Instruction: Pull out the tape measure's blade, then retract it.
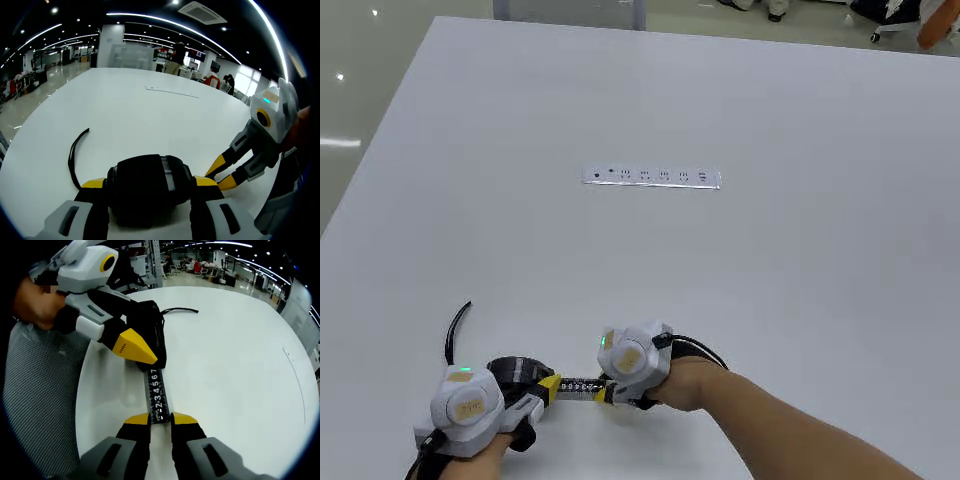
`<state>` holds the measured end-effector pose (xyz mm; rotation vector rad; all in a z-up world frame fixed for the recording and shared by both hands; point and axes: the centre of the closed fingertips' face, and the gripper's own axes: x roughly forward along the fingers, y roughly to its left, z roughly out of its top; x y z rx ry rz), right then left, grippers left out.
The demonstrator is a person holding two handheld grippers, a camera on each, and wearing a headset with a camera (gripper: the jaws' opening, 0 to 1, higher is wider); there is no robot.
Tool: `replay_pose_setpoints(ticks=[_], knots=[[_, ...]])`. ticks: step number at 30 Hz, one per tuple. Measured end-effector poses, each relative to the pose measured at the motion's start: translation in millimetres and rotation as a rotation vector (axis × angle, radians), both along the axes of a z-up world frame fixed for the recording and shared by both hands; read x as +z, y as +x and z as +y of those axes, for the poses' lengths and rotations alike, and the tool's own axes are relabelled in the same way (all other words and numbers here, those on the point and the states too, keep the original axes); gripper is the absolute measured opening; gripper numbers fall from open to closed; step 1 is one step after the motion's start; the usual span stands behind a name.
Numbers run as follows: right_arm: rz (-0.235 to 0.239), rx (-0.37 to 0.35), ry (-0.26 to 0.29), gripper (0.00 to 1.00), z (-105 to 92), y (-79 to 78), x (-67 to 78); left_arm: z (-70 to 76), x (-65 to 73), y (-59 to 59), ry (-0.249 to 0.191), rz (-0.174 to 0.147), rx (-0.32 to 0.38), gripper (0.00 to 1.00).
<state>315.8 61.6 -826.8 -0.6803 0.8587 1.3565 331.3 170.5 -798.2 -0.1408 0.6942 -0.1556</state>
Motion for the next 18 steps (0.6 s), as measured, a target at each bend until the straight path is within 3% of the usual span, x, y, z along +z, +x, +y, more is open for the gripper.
replay_pose_setpoints(ticks=[18], knots=[[-0.005, 0.035, -0.006, 0.14, 16.1, 0.8, -0.7, 0.9, -0.4, 0.9, -0.004, 0.000, 0.007, 0.62]])
